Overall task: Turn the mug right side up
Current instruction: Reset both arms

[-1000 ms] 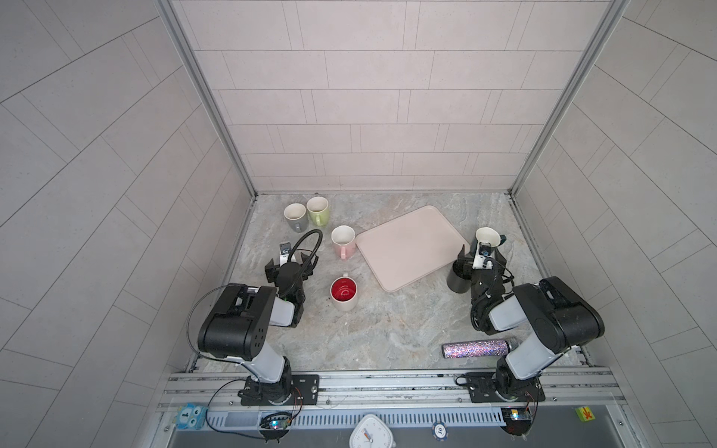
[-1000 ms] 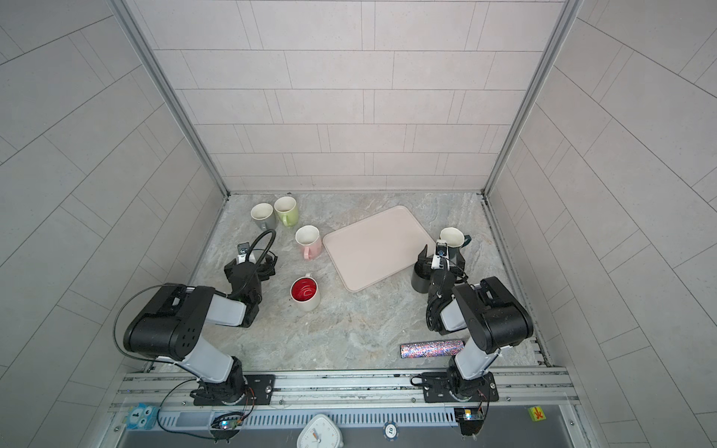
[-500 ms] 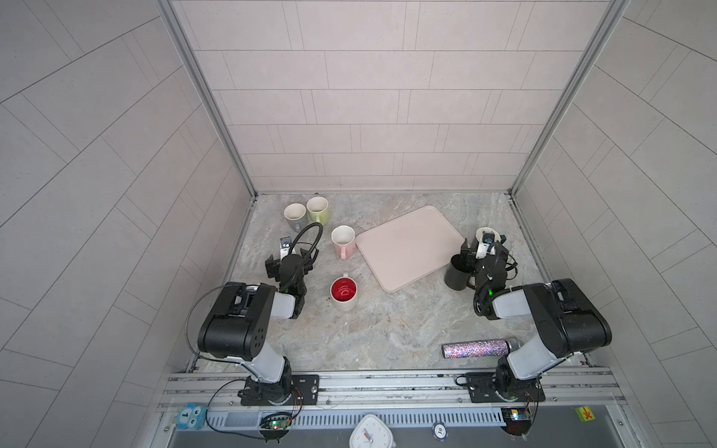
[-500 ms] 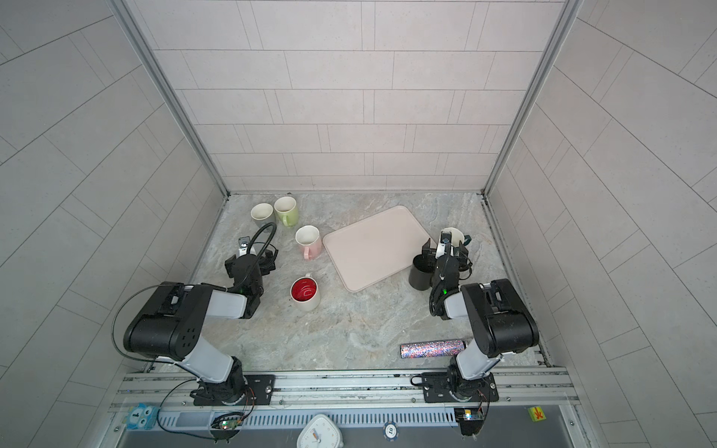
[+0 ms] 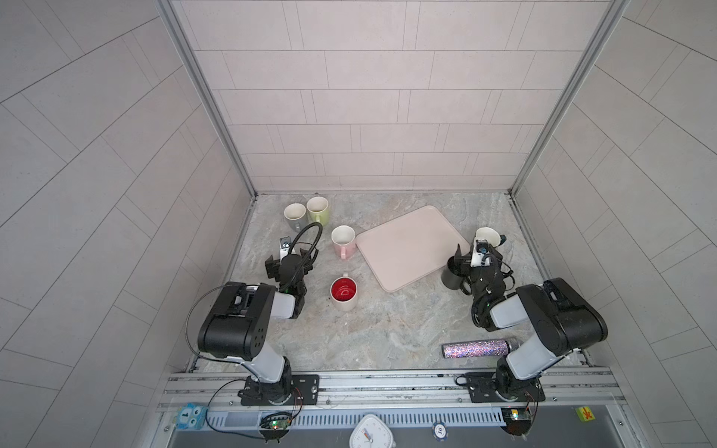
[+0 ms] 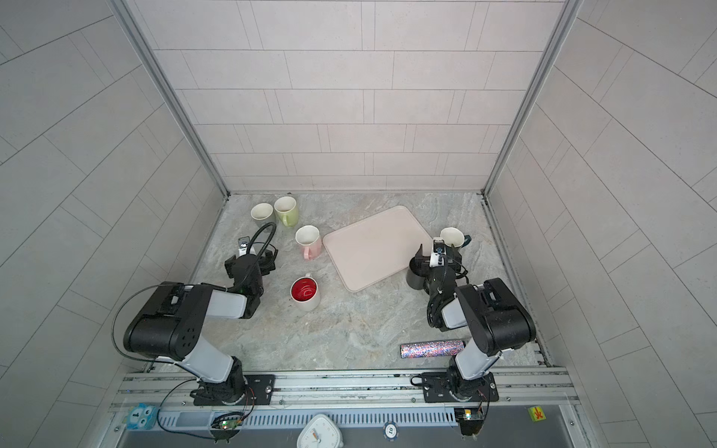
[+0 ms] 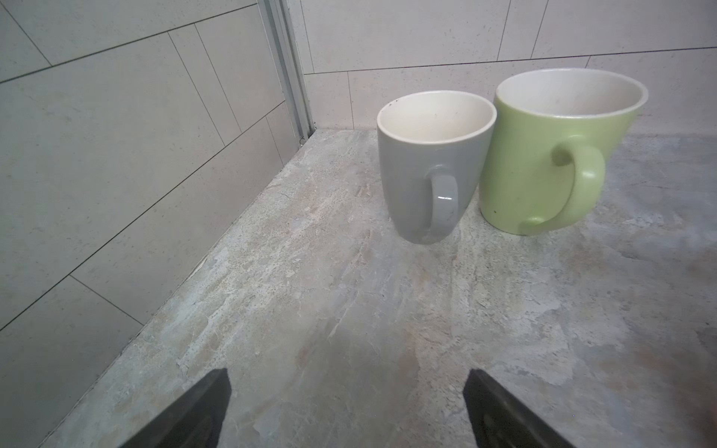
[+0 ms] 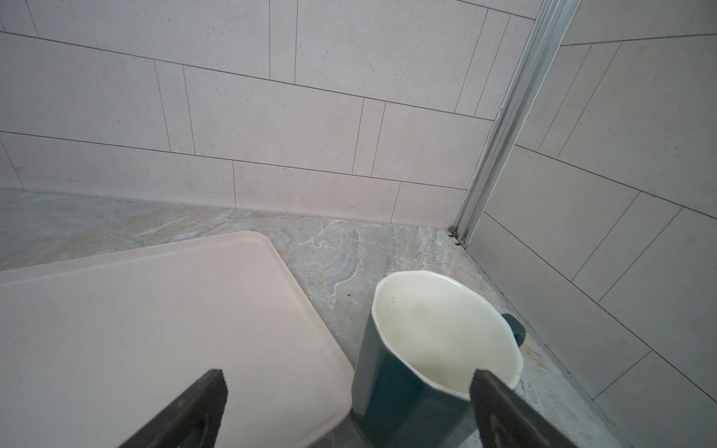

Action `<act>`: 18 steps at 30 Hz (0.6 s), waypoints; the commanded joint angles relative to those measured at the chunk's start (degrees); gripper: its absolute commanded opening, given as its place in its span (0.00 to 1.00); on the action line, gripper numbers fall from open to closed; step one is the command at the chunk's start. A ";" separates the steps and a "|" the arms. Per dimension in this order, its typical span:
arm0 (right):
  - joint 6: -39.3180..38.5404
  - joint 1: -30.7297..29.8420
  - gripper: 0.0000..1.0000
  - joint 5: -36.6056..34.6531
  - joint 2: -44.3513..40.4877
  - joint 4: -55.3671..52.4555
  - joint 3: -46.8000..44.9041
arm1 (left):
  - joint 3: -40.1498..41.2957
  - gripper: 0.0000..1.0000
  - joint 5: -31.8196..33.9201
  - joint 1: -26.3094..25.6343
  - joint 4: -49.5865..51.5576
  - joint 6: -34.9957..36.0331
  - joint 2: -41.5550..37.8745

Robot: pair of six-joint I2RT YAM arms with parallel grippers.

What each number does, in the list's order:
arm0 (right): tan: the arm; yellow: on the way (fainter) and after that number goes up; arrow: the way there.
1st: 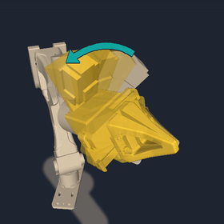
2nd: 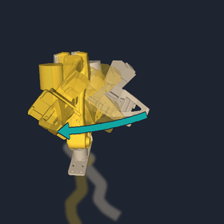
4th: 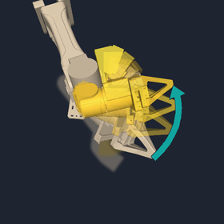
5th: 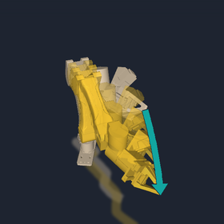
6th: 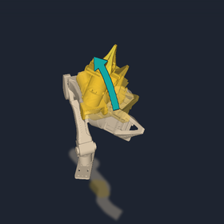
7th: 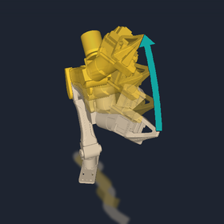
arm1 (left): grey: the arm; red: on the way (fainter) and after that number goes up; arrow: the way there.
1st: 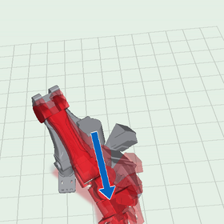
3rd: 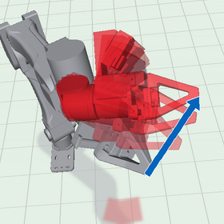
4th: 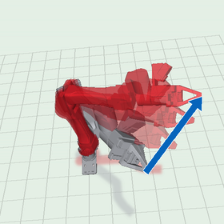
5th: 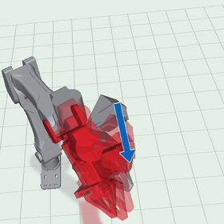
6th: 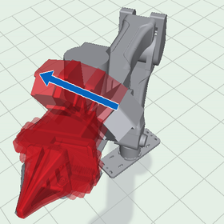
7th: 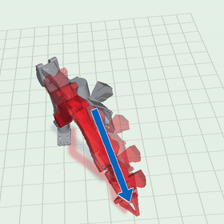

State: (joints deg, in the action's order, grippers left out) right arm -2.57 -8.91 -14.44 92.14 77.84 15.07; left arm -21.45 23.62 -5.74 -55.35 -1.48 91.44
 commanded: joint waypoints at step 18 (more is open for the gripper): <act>-0.07 -0.27 0.99 -11.31 2.13 1.00 -3.35 | -0.52 1.00 0.47 0.29 0.11 -0.29 -0.13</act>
State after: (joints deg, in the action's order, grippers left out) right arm -1.28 -9.02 -23.64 93.01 83.37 12.58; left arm -21.45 23.62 -5.74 -55.24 -1.48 91.44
